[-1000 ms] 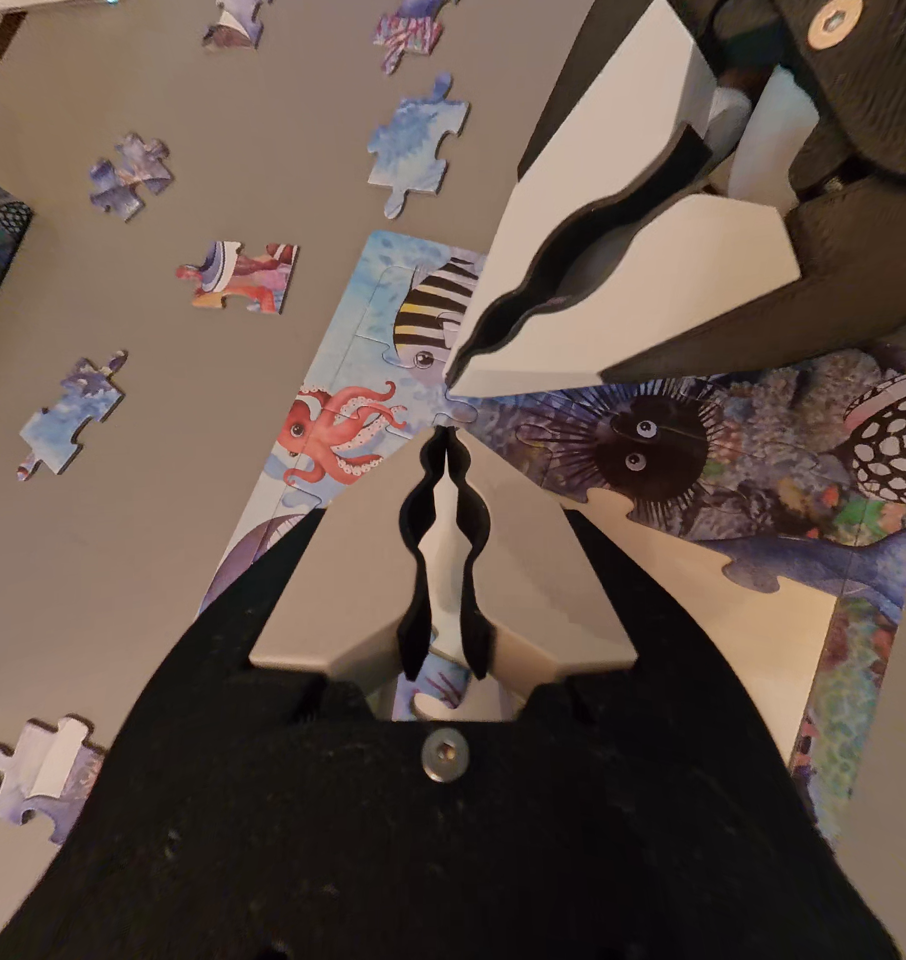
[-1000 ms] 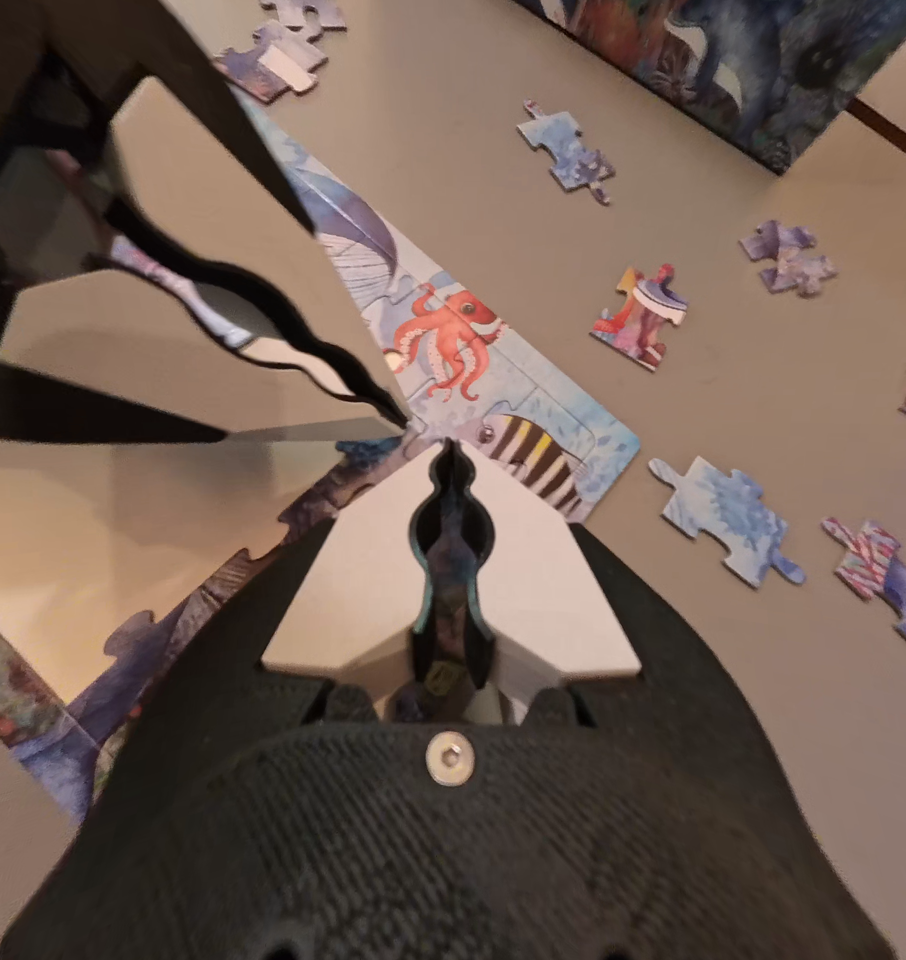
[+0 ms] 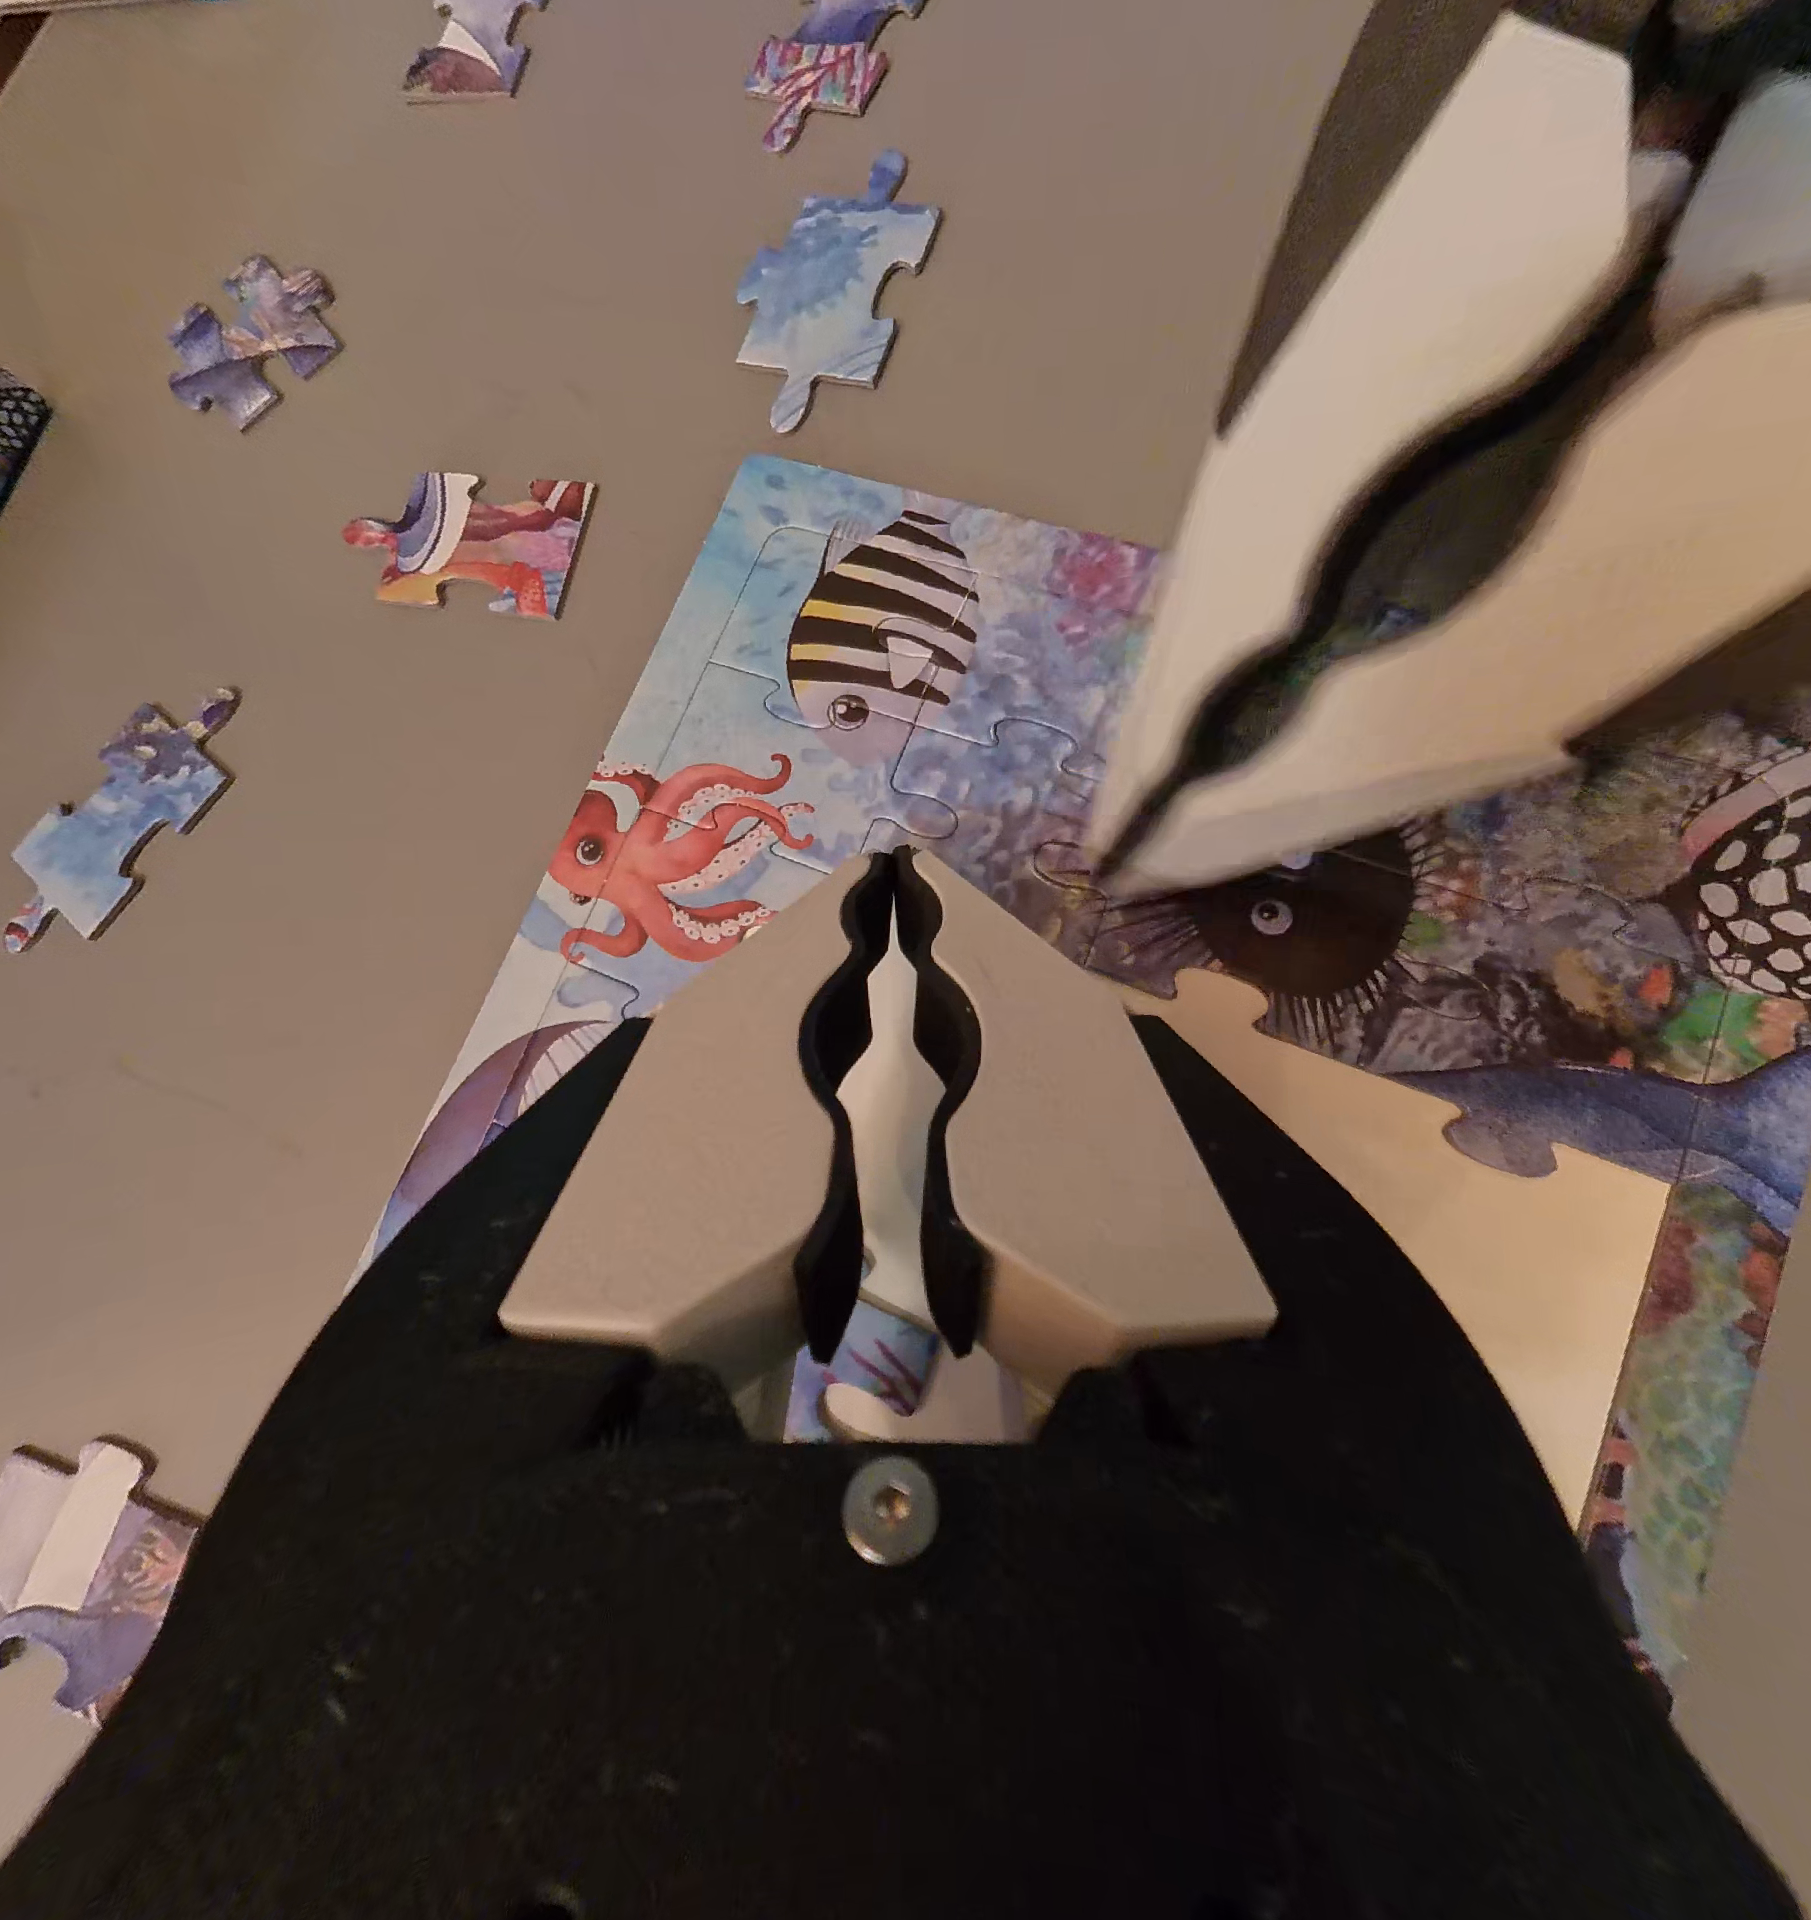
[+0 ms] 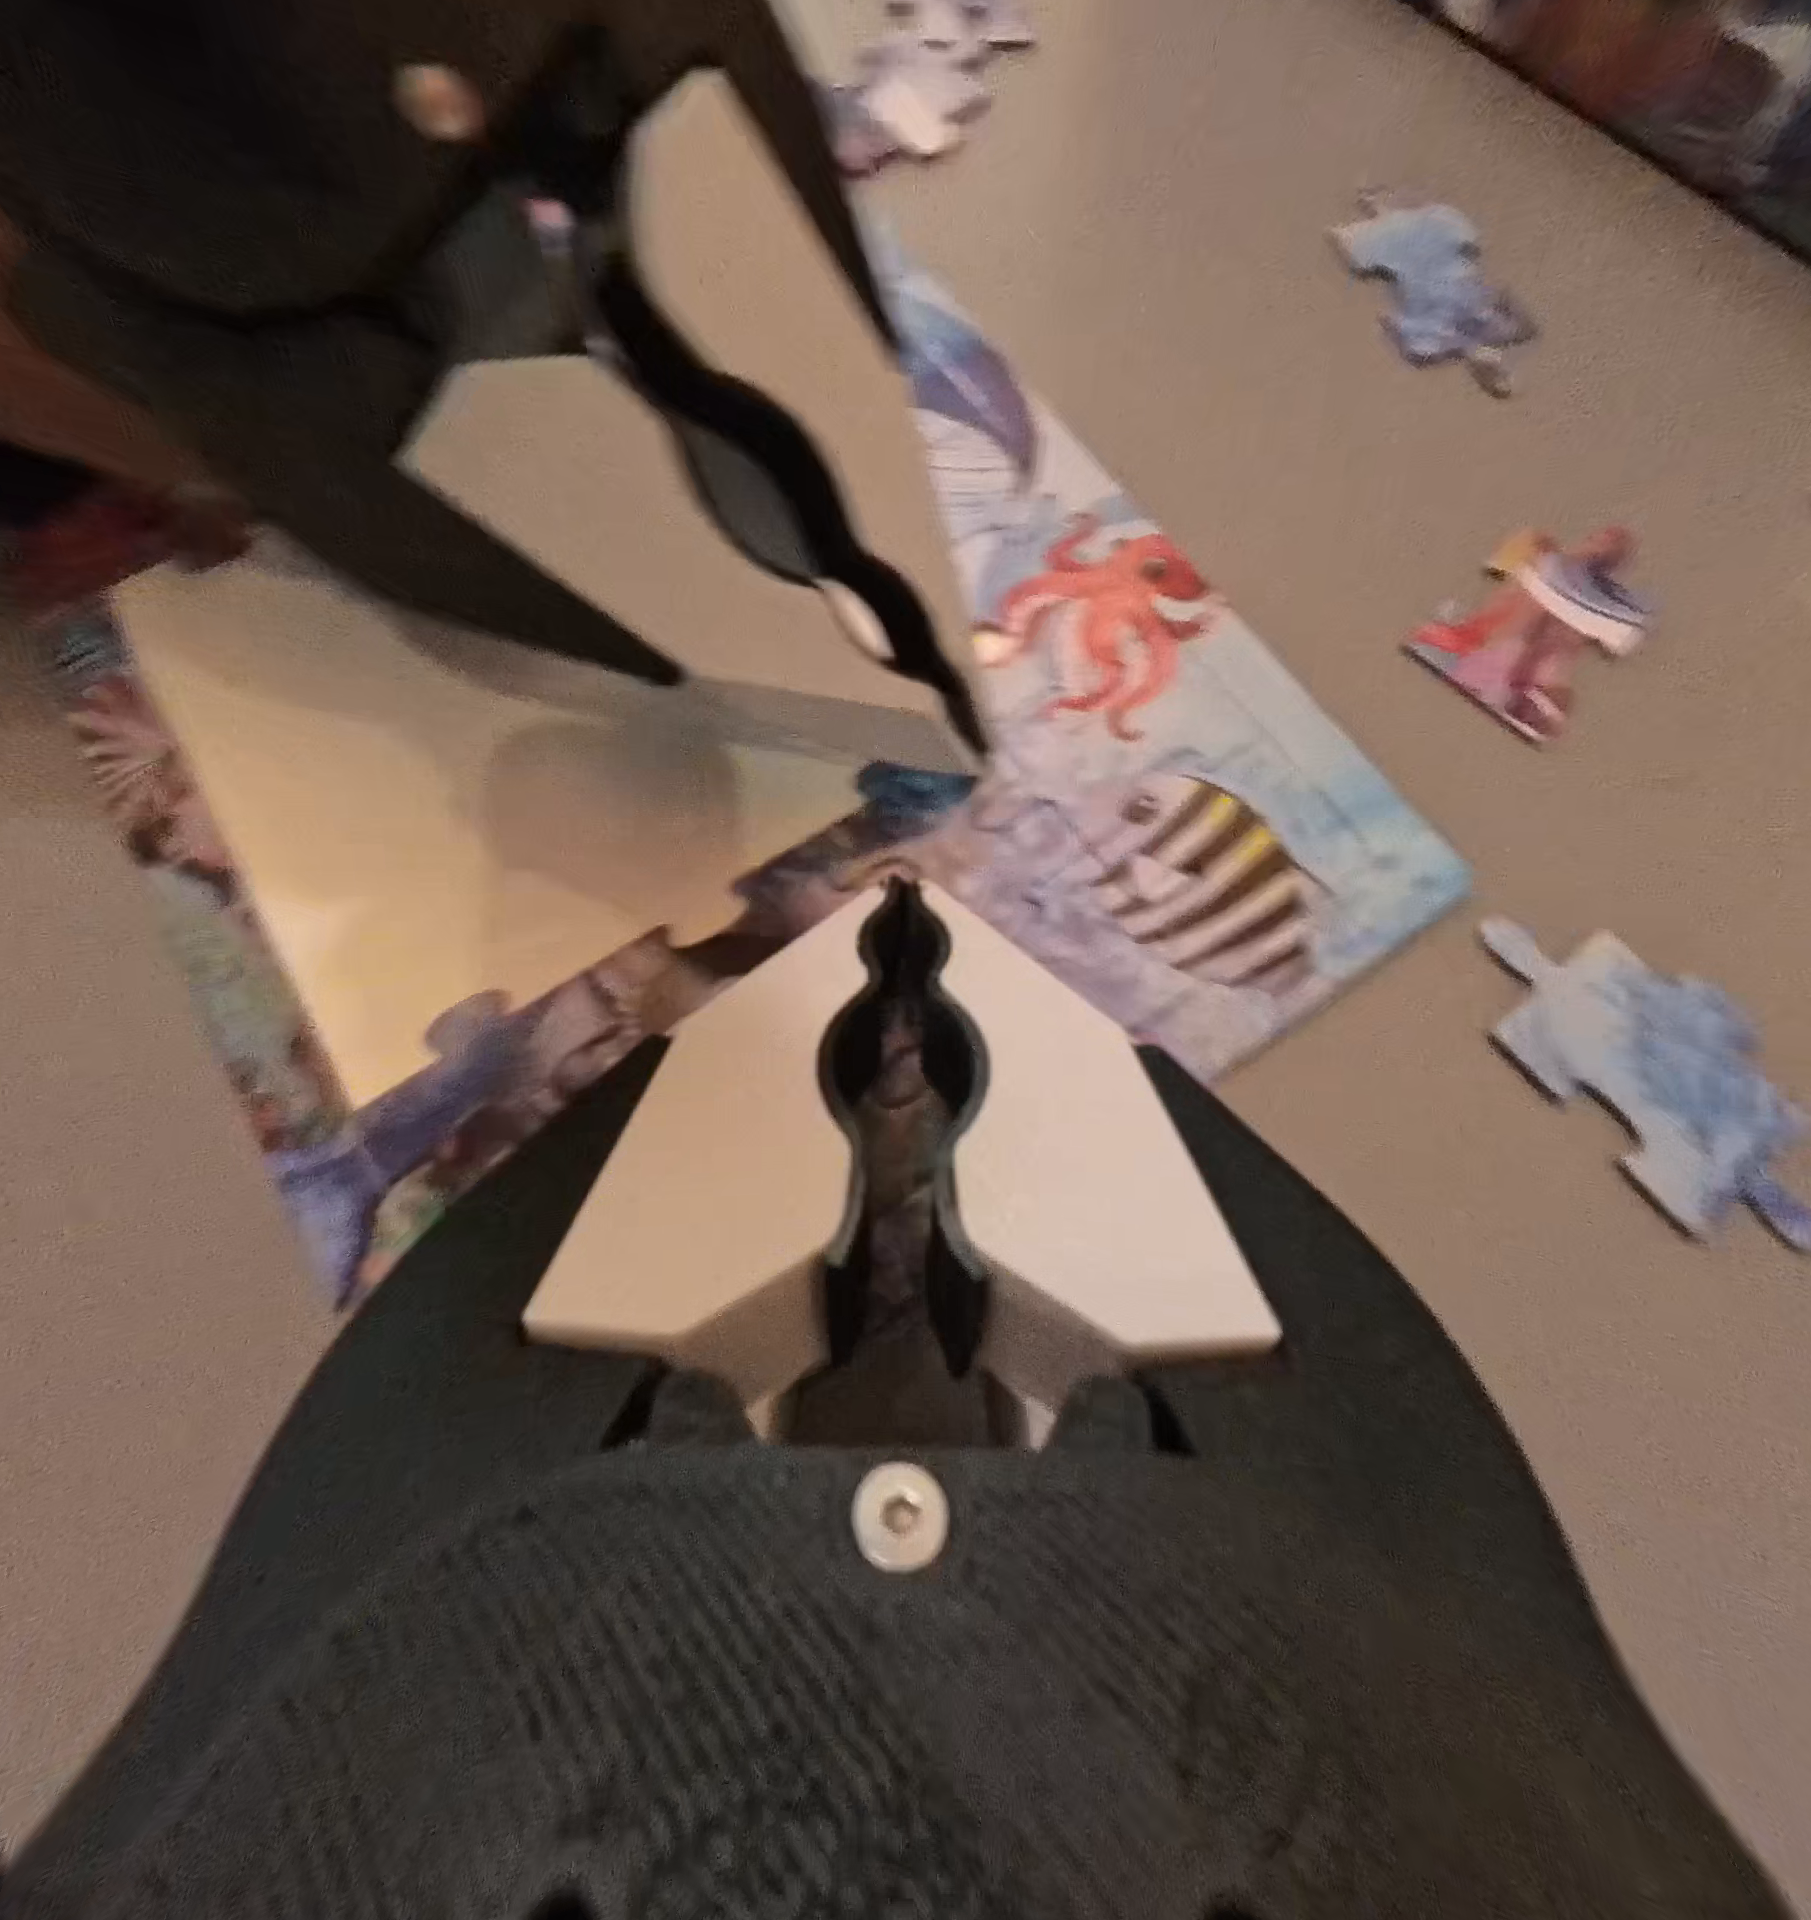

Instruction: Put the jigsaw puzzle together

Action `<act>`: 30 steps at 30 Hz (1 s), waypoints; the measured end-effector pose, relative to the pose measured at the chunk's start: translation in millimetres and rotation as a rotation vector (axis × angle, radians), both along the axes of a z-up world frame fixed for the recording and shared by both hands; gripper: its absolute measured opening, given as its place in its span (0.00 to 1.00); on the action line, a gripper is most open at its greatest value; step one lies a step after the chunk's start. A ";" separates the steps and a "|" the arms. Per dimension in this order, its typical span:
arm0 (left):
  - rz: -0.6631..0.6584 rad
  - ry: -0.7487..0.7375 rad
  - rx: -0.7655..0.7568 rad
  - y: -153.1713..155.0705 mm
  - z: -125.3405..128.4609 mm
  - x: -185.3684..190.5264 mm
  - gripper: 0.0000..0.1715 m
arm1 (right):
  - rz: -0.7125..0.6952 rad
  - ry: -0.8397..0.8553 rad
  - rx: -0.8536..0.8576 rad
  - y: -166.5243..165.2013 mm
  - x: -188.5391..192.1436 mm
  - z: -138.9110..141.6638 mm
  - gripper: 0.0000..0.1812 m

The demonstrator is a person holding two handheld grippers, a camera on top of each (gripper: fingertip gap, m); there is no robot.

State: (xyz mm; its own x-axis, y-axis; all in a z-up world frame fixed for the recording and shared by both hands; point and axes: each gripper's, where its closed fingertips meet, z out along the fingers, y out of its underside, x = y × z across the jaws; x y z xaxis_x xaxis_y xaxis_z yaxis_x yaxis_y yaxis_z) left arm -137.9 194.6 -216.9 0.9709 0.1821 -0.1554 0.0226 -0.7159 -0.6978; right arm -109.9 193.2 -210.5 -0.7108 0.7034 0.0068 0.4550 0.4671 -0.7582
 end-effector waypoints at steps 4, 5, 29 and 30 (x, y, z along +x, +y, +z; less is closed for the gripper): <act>0.000 -0.003 0.001 0.0 0.0 0.0 0.00 | 0.010 -0.019 -0.019 -1.7 0.8 0.0 0.00; 0.000 -0.001 0.001 0.0 0.0 0.1 0.00 | 0.000 -0.016 -0.016 -0.8 -0.2 -0.1 0.00; 0.000 0.000 0.001 0.0 0.2 0.0 0.00 | -0.109 -0.004 -0.002 10.8 -15.5 -0.7 0.00; 0.000 0.000 0.001 -0.1 0.1 0.0 0.00 | -0.067 -0.005 -0.003 6.4 -11.5 -0.8 0.00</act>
